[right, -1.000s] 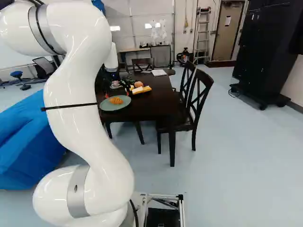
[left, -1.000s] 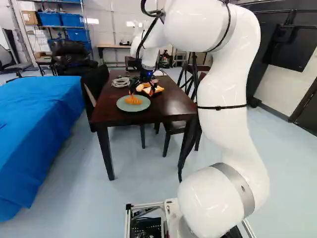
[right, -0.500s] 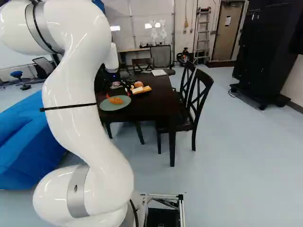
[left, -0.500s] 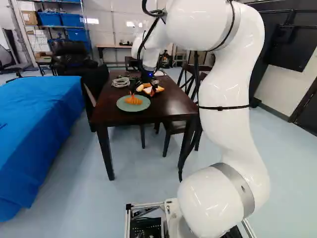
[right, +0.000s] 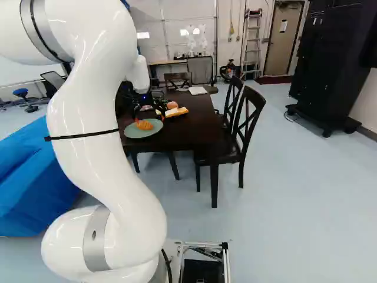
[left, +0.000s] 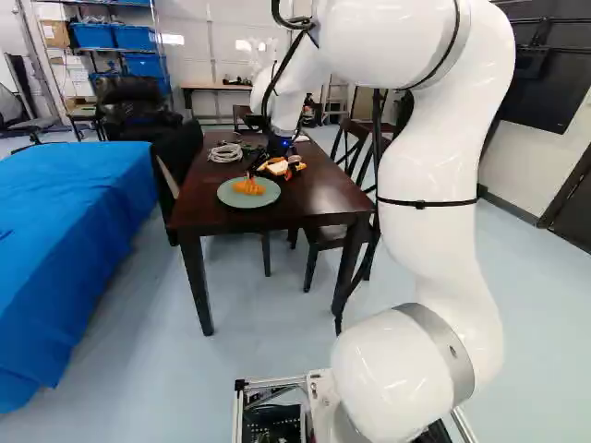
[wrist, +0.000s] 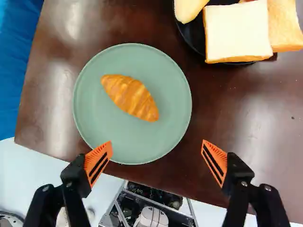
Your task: Move the croissant to the empty plate
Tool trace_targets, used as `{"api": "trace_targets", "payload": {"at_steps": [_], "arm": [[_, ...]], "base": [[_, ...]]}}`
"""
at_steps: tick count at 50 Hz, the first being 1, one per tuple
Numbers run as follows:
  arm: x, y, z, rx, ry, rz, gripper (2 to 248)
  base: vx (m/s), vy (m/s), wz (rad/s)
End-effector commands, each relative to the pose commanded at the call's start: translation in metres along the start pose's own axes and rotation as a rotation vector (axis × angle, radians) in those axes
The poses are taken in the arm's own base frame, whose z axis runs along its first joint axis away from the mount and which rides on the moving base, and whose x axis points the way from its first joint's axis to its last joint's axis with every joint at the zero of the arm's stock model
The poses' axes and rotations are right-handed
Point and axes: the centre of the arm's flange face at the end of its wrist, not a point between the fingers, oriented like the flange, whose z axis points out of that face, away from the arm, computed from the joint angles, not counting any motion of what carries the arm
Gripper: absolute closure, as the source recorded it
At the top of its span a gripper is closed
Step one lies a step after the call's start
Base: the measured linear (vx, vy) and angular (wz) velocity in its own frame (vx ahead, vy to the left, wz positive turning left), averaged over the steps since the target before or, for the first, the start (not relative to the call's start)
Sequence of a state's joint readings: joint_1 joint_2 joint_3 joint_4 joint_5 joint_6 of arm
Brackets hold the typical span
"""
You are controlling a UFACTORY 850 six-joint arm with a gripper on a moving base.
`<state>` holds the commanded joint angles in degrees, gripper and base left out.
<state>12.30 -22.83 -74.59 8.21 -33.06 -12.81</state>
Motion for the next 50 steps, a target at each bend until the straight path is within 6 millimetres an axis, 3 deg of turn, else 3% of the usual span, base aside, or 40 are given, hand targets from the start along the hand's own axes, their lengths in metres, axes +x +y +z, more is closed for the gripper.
{"api": "trace_targets", "payload": {"at_steps": [26,50], "arm": [[-0.042,0.016,0.001,-0.057,0.124,0.046,3],[-0.101,0.032,0.001,-0.121,0.283,0.096,3]], "base": [[0.000,0.000,0.000],[0.000,0.000,0.000]]}}
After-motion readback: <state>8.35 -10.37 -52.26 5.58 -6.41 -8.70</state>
